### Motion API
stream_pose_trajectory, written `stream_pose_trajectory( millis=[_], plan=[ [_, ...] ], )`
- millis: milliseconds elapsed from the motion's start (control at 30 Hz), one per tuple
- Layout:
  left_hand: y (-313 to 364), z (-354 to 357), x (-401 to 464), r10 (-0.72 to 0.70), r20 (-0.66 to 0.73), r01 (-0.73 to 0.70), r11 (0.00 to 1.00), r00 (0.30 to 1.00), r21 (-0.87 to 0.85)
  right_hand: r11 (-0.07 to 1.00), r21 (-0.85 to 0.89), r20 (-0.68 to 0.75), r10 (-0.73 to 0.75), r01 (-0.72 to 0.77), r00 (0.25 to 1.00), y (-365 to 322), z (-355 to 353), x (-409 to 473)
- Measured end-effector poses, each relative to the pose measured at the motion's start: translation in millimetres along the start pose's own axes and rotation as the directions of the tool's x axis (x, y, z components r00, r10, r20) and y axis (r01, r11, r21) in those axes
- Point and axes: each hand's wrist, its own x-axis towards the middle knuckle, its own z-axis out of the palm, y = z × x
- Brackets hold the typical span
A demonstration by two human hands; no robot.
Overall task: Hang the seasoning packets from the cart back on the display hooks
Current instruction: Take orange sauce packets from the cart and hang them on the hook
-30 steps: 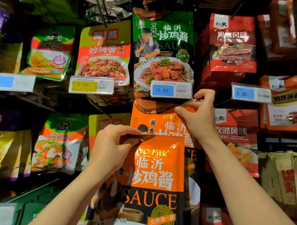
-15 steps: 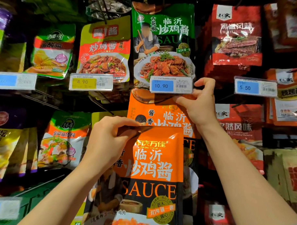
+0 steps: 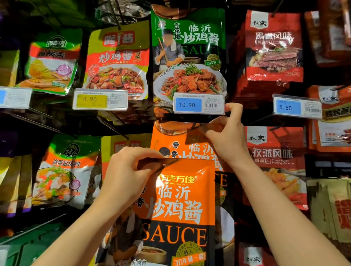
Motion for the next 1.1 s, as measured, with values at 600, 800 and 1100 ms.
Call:
stream_pose_trajectory(
  millis=[600, 800, 1100],
  plan=[
    [-11.2, -23.2, -23.8, -0.066, 0.033, 0.07, 0.989, 0.997, -0.127, 0.778, -0.584, 0.434, 0.058, 0.231, 0.899, 20.9, -6.2, -100.1],
    [-4.7, -19.4, -24.8, -0.071, 0.057, 0.074, 0.996, 0.996, -0.047, 0.82, -0.562, 0.42, 0.168, 0.11, 0.892, 24.8, 15.1, -92.7],
    [15.0, -26.8, -22.0, -0.025, 0.078, 0.035, 0.991, 0.997, -0.128, 0.976, 0.11, 0.247, 0.158, -0.19, 0.956, 23.6, 2.7, -100.5]
  ],
)
